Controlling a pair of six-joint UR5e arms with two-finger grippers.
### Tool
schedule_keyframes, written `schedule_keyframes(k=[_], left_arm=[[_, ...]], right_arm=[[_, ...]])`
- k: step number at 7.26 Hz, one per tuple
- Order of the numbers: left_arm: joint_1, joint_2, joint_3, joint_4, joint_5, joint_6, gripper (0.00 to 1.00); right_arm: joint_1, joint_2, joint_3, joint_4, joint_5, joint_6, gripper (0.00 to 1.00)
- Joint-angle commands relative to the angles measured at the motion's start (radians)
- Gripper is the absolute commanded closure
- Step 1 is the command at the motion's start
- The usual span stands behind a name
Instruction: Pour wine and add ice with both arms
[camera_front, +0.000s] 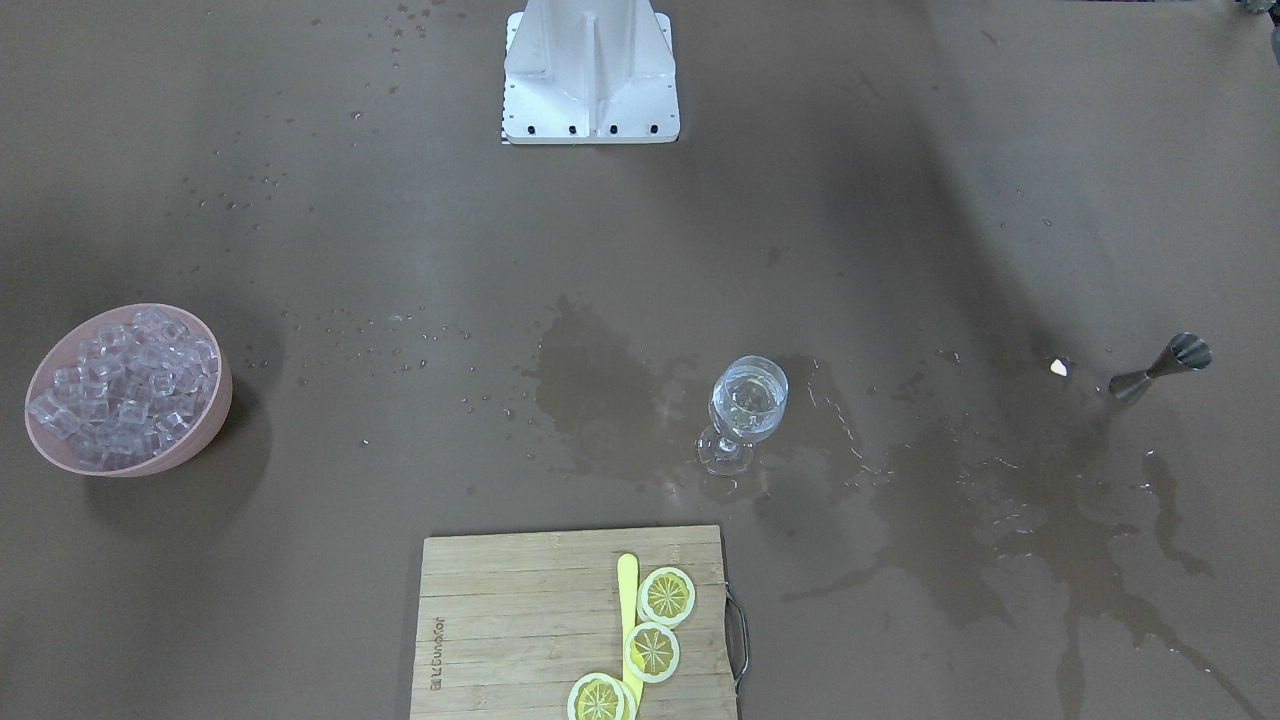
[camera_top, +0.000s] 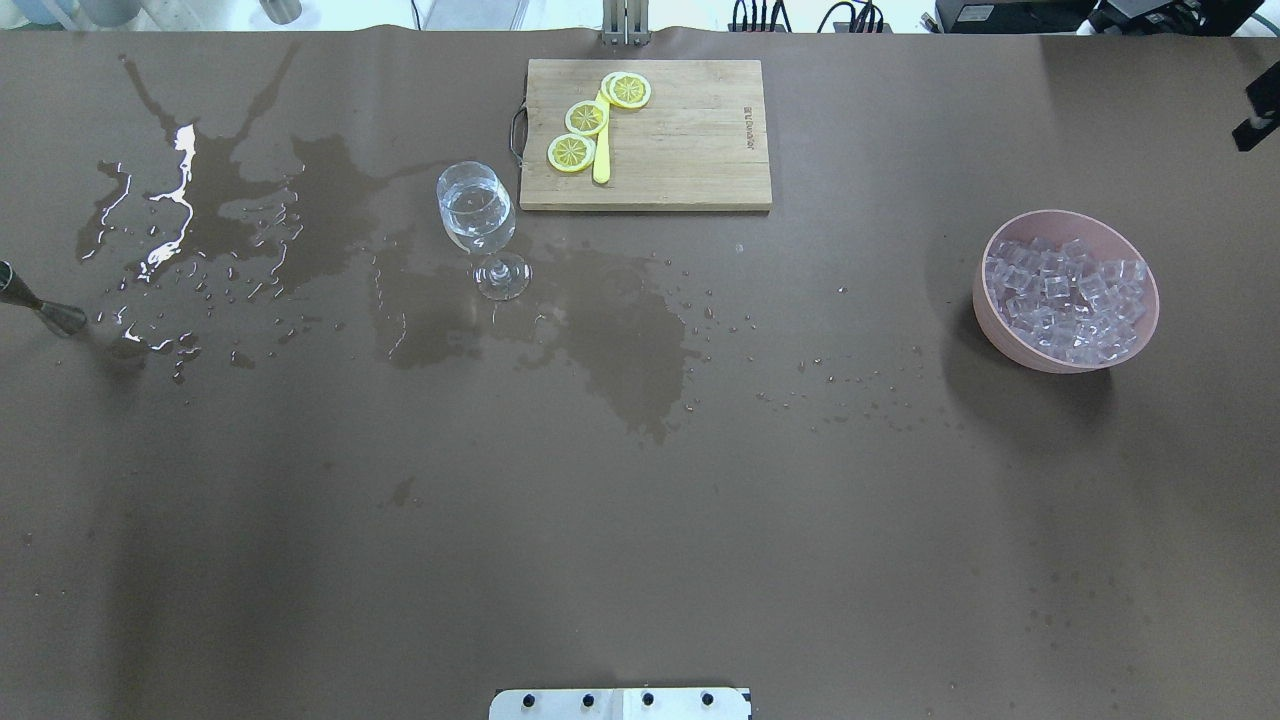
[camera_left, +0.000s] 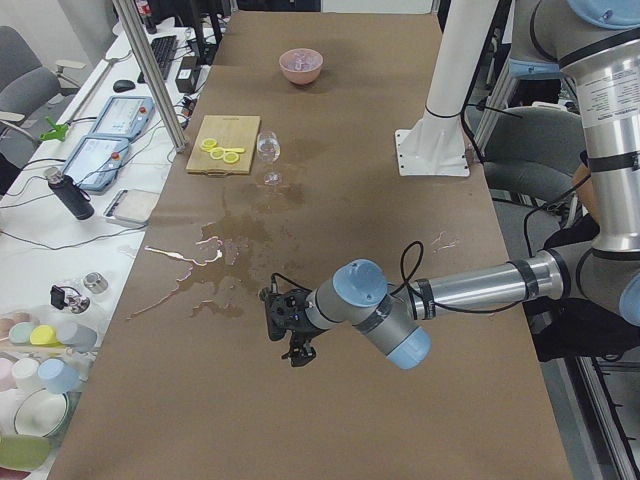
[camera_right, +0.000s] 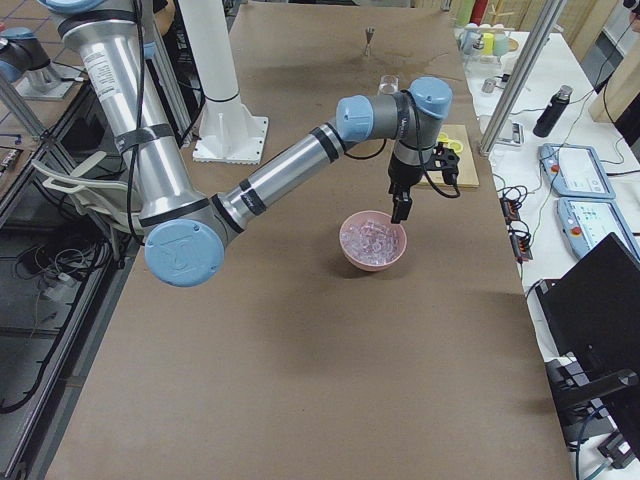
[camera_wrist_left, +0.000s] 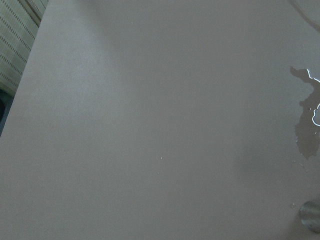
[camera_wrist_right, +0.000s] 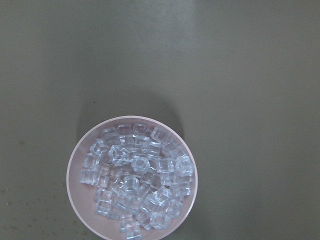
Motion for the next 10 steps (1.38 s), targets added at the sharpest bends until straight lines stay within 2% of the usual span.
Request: schedule_keyframes(k=[1, 3, 5, 7, 9, 10], left_arm=[[0.039, 0.037, -0.005, -0.170, 0.063, -0.049, 0.02], [0.117, 0.047, -0.060, -0.218, 0.170, -0.049, 0.02], [0.162, 0.060, -0.087, -0.218, 0.210, -0.078, 0.02], [0.290, 0.060, -0.087, -0.217, 0.359, -0.123, 0.02], [0.437, 0.061, -0.088, -0.220, 0.535, -0.236, 0.02], [0.439, 0.072, -0.090, -0.220, 0.534, -0.238, 0.02]], right_arm=[[-0.103, 0.000, -0.055, 0.116, -0.005, 0.103, 0.00], [-0.122, -0.029, -0.186, 0.304, 0.007, 0.109, 0.00], [-0.152, -0.040, -0.214, 0.319, 0.030, 0.143, 0.00], [-0.197, -0.048, -0.224, 0.331, 0.033, 0.166, 0.00], [-0.226, -0.048, -0.350, 0.574, 0.032, 0.283, 0.23], [-0.234, -0.048, -0.387, 0.654, 0.032, 0.313, 0.32]])
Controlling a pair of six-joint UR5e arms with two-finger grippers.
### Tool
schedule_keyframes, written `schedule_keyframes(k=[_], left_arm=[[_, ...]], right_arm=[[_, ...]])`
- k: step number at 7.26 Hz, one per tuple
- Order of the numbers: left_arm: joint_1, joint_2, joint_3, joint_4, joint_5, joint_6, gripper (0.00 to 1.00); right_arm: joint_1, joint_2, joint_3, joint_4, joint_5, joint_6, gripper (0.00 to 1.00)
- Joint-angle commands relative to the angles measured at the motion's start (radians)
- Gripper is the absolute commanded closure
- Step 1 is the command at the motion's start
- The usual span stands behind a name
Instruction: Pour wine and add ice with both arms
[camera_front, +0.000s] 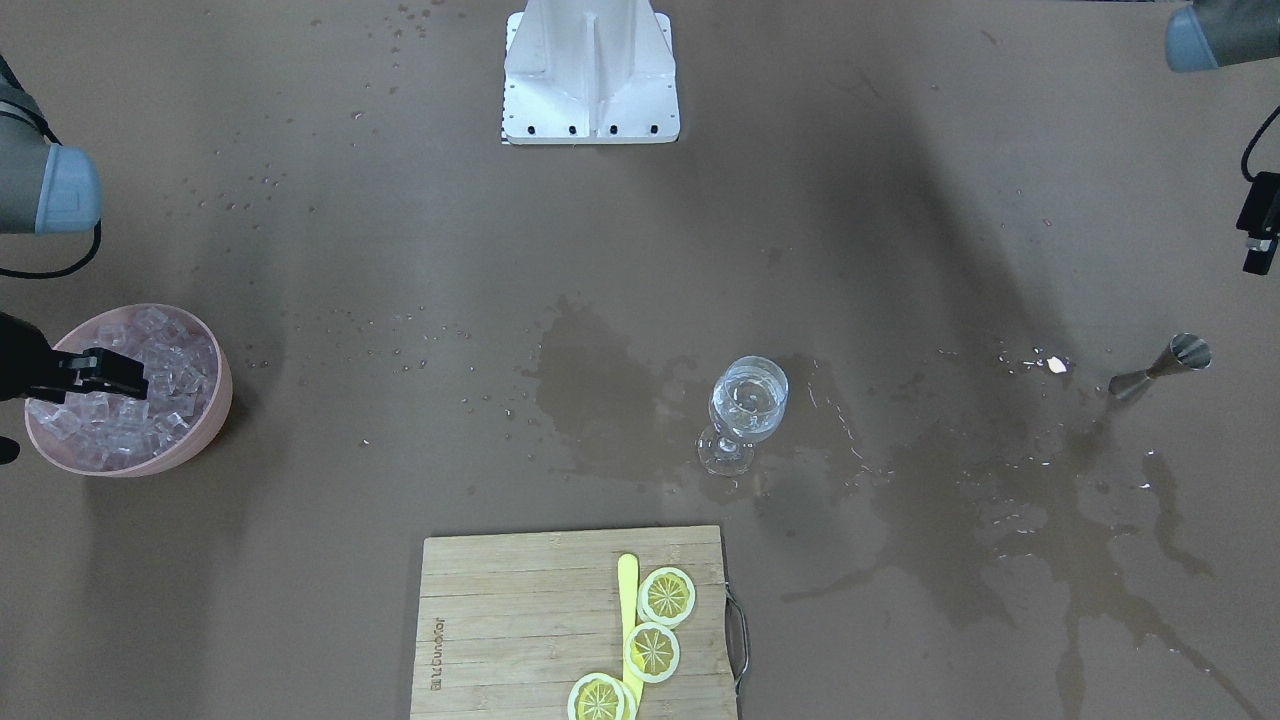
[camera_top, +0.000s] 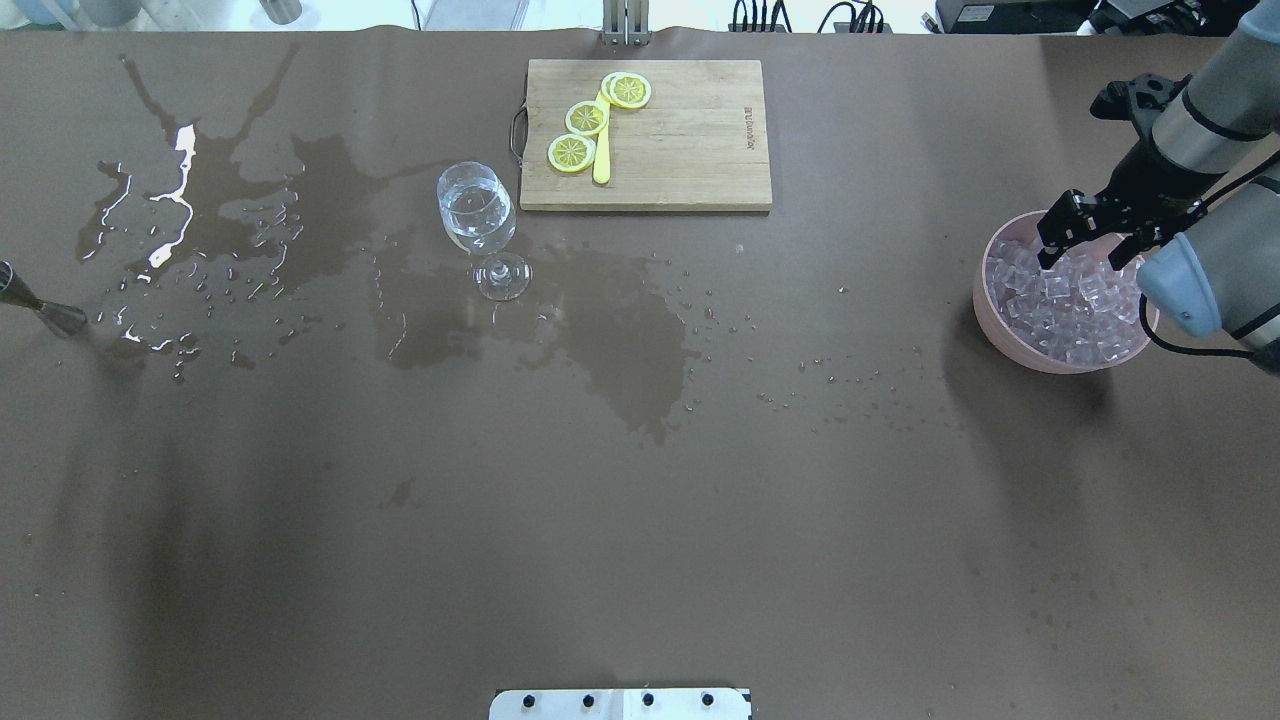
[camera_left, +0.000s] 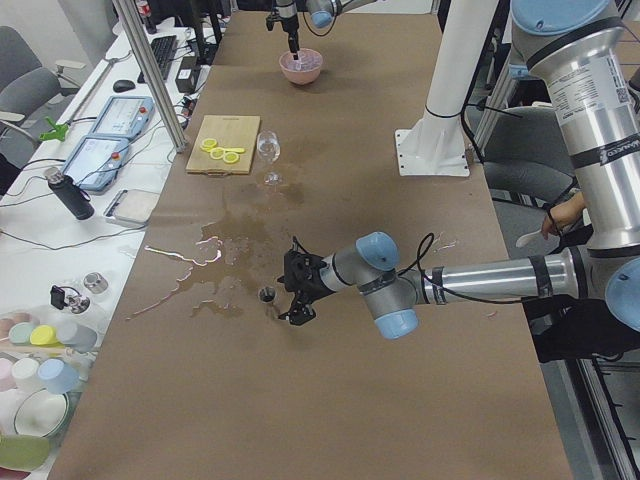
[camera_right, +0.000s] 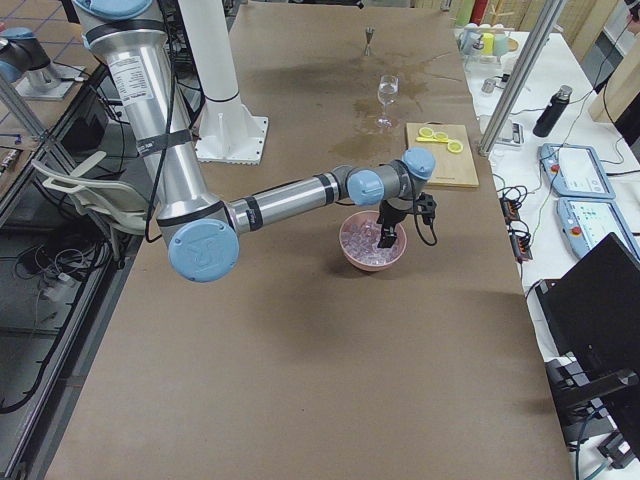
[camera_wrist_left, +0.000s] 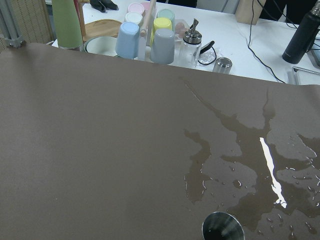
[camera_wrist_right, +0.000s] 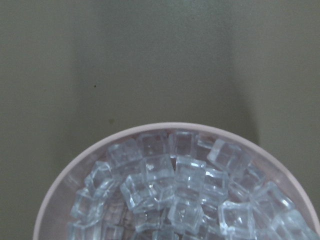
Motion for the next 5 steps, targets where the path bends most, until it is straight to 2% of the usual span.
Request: schedule_keyframes(k=[1, 2, 5], left_arm=[[0.035, 0.008, -0.009, 0.000, 0.042, -0.027, 0.02], [0.036, 0.008, -0.018, 0.000, 0.049, -0.036, 0.02], [0.073, 0.001, -0.032, 0.000, 0.152, -0.042, 0.02]], right_arm=[[-0.014, -0.002, -0.056, 0.116, 0.000, 0.049, 0.41], [-0.016, -0.006, -0.056, 0.116, 0.000, 0.057, 0.47], [-0.026, -0.029, -0.056, 0.122, 0.001, 0.057, 0.47]])
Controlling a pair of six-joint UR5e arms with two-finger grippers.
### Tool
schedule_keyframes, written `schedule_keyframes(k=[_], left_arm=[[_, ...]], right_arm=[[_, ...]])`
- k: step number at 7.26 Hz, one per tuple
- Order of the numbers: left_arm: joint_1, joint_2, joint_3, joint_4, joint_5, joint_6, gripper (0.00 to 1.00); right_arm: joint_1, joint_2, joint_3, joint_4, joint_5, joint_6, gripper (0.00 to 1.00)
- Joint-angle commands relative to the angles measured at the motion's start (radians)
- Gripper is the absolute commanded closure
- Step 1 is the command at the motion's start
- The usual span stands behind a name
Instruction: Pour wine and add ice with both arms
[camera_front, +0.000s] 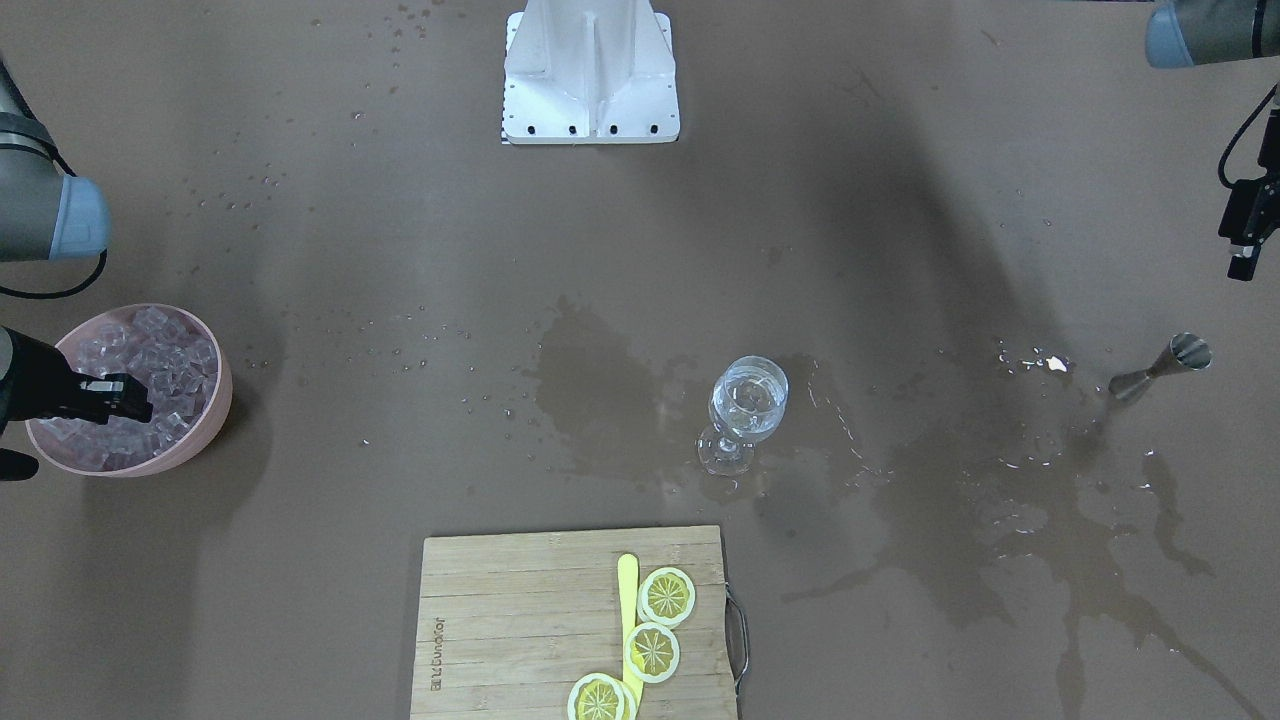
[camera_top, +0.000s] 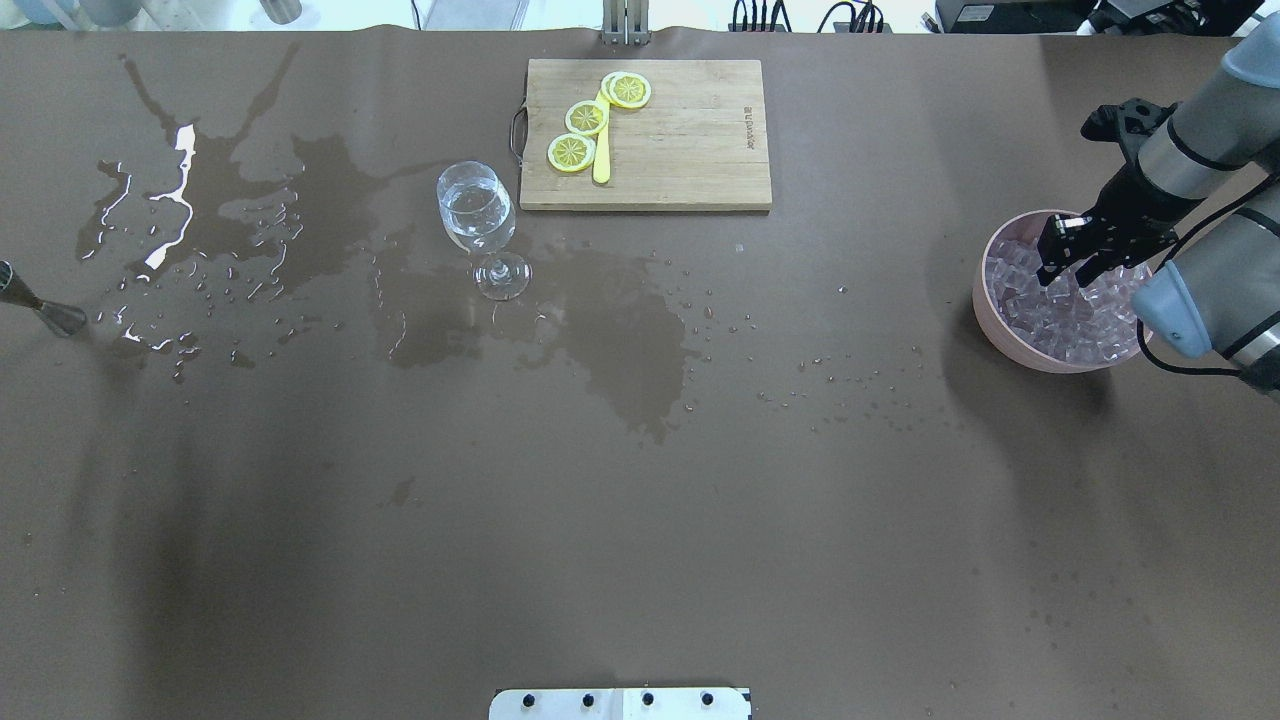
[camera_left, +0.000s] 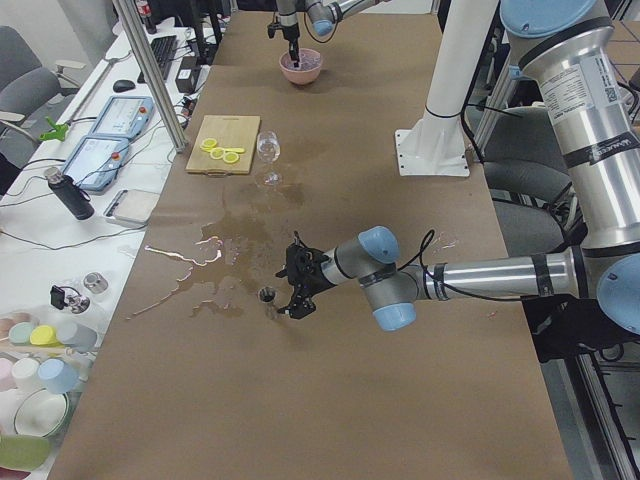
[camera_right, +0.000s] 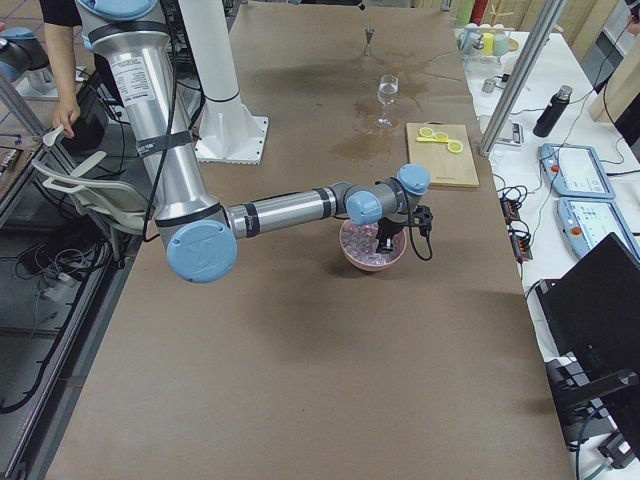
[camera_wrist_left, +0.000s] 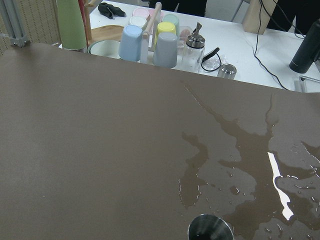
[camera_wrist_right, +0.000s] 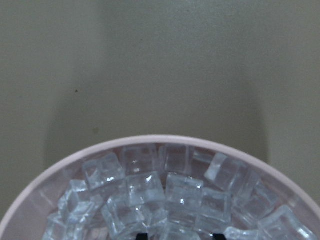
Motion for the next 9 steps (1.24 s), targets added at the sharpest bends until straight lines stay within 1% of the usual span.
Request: schedule_keyframes(k=[1, 4, 5, 6, 7, 8, 9], left_arm=[[0.075, -0.016, -0.004, 0.003, 0.125, -0.021, 0.02], [0.113, -0.037, 0.005, 0.010, 0.174, -0.021, 0.03], [0.140, -0.062, 0.025, 0.010, 0.213, -0.021, 0.03], [0.160, -0.101, 0.067, 0.010, 0.239, -0.022, 0.03], [0.188, -0.109, 0.089, 0.010, 0.278, -0.031, 0.03], [0.203, -0.109, 0.092, 0.010, 0.292, -0.048, 0.03], [0.206, -0.108, 0.091, 0.007, 0.290, -0.048, 0.04]], right_arm=[[-0.007, -0.008, -0.002, 0.002, 0.001, 0.001, 0.47], [-0.012, -0.017, 0.000, 0.002, 0.001, 0.002, 0.47], [-0.013, -0.017, 0.000, 0.002, 0.001, 0.004, 0.56], [-0.013, -0.017, 0.000, 0.002, 0.001, 0.004, 0.65], [-0.013, -0.017, 0.003, 0.002, 0.001, 0.004, 0.72], [-0.013, -0.017, 0.006, 0.002, 0.001, 0.004, 0.80], [-0.013, -0.015, 0.010, 0.002, 0.001, 0.010, 0.84]])
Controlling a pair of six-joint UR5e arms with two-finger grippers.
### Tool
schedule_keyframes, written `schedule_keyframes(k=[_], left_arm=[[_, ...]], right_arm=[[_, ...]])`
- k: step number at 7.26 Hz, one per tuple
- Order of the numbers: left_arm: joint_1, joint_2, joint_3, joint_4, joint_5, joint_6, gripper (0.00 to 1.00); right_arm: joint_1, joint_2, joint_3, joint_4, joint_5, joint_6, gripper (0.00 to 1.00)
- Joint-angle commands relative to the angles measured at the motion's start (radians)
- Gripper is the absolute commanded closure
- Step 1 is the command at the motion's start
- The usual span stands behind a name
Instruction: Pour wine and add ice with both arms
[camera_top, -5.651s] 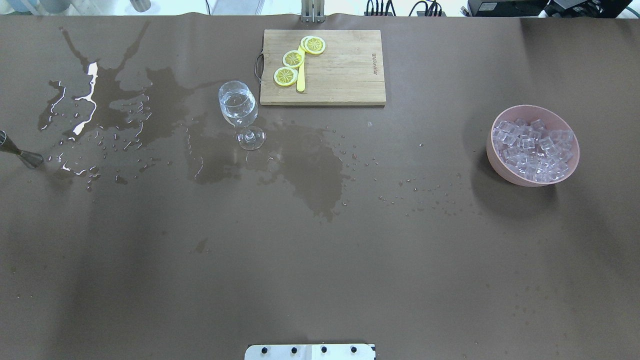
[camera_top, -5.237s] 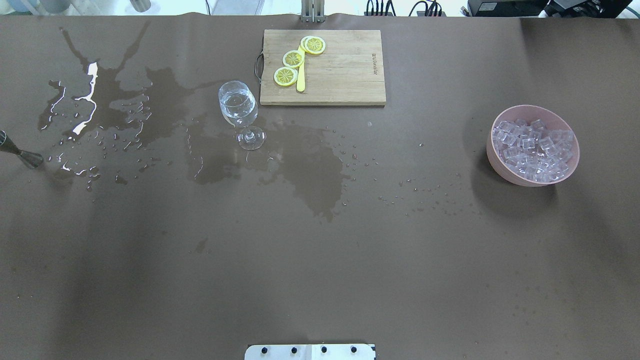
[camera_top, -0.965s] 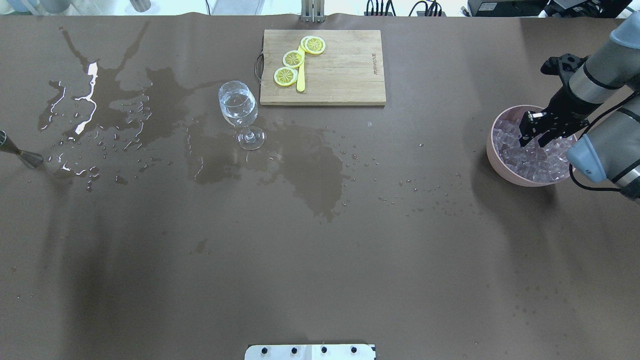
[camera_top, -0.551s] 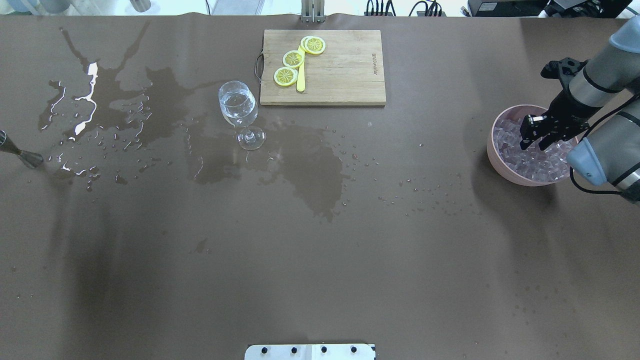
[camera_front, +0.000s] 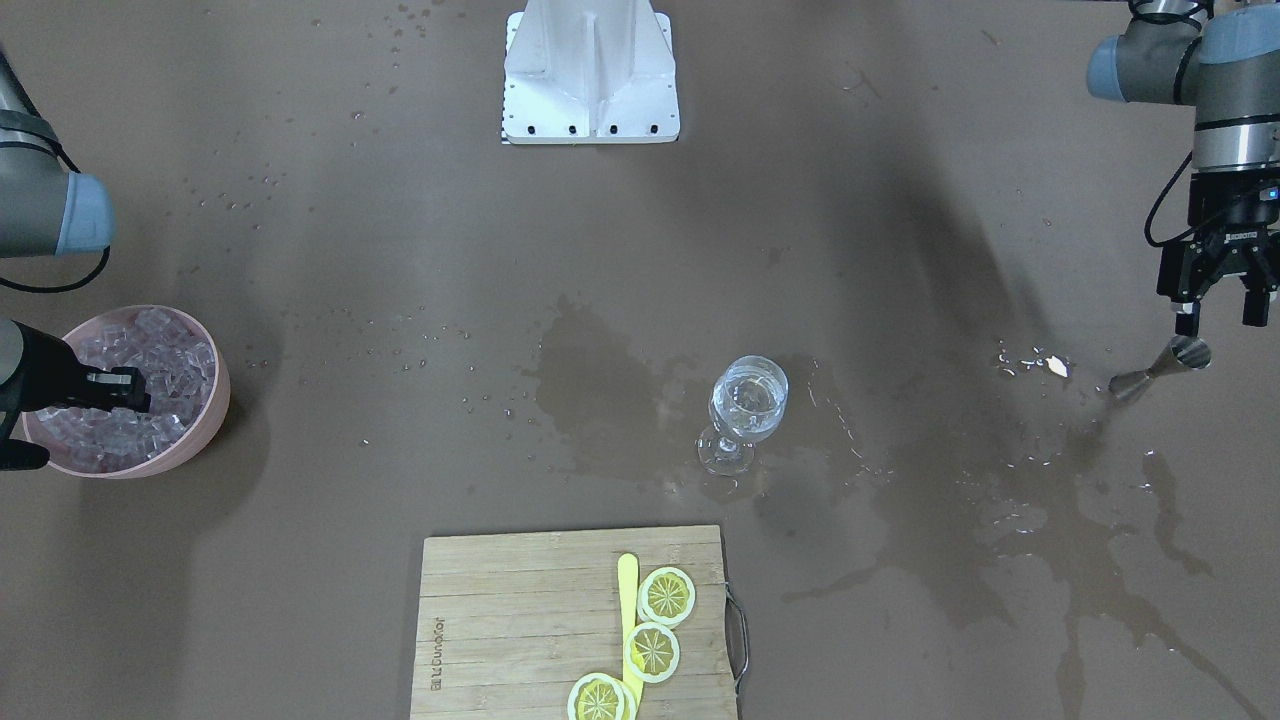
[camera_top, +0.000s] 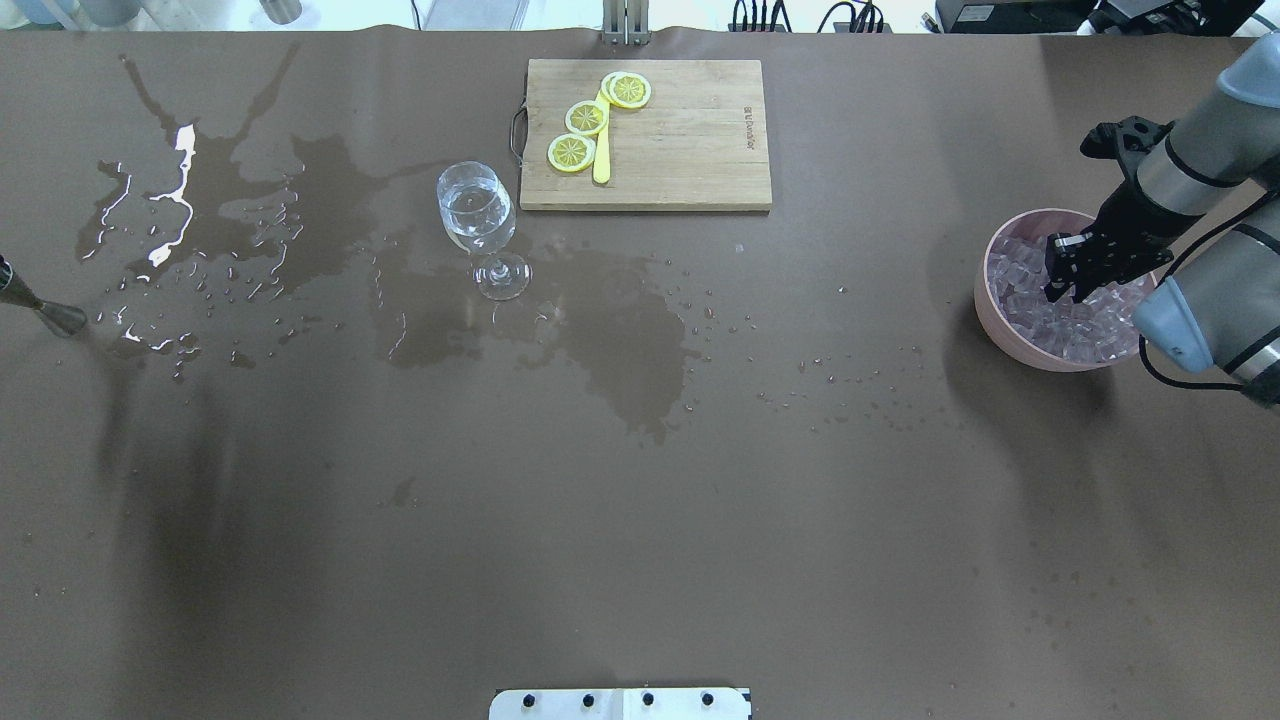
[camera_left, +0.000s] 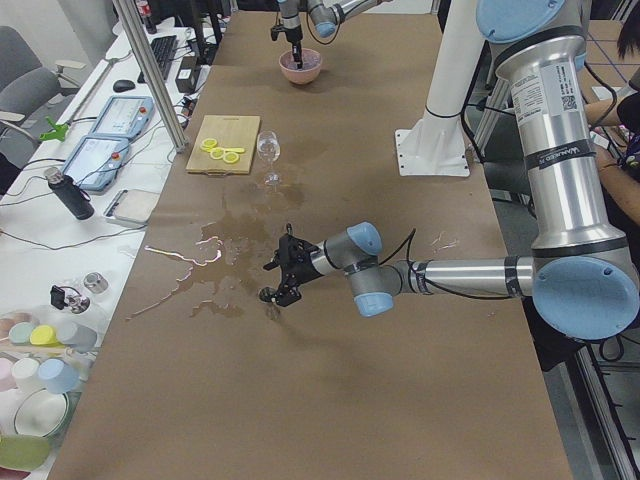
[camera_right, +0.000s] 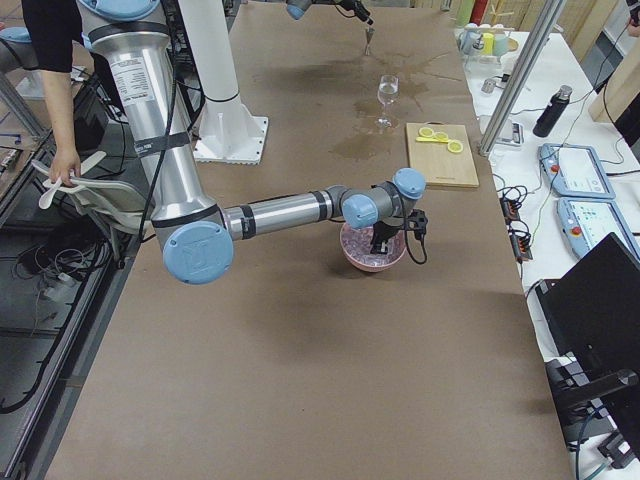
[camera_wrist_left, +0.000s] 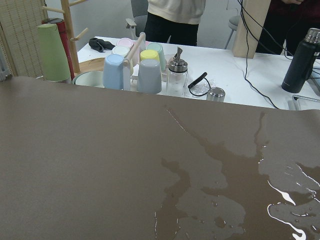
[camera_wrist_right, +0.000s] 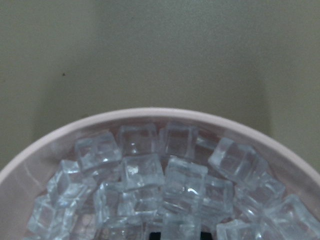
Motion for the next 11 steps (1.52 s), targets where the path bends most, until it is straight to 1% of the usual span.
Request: schedule_keyframes(k=[1, 2, 7, 11], left_arm=[[0.017, -0.002, 0.005, -0.004, 0.012, -0.007, 0.04], [0.018, -0.002, 0.005, -0.004, 0.010, -0.007, 0.04], [0.026, -0.003, 0.017, -0.009, 0.010, -0.008, 0.04], [0.026, -0.005, 0.018, -0.009, 0.009, -0.010, 0.04]], right_arm=[[0.000, 0.003, 0.011, 0.000, 0.000, 0.006, 0.89], [0.000, 0.009, 0.011, 0.002, 0.000, 0.005, 0.92], [0.009, 0.015, 0.073, 0.002, 0.000, 0.005, 0.91], [0.023, 0.006, 0.074, 0.002, 0.002, 0.003, 0.91]])
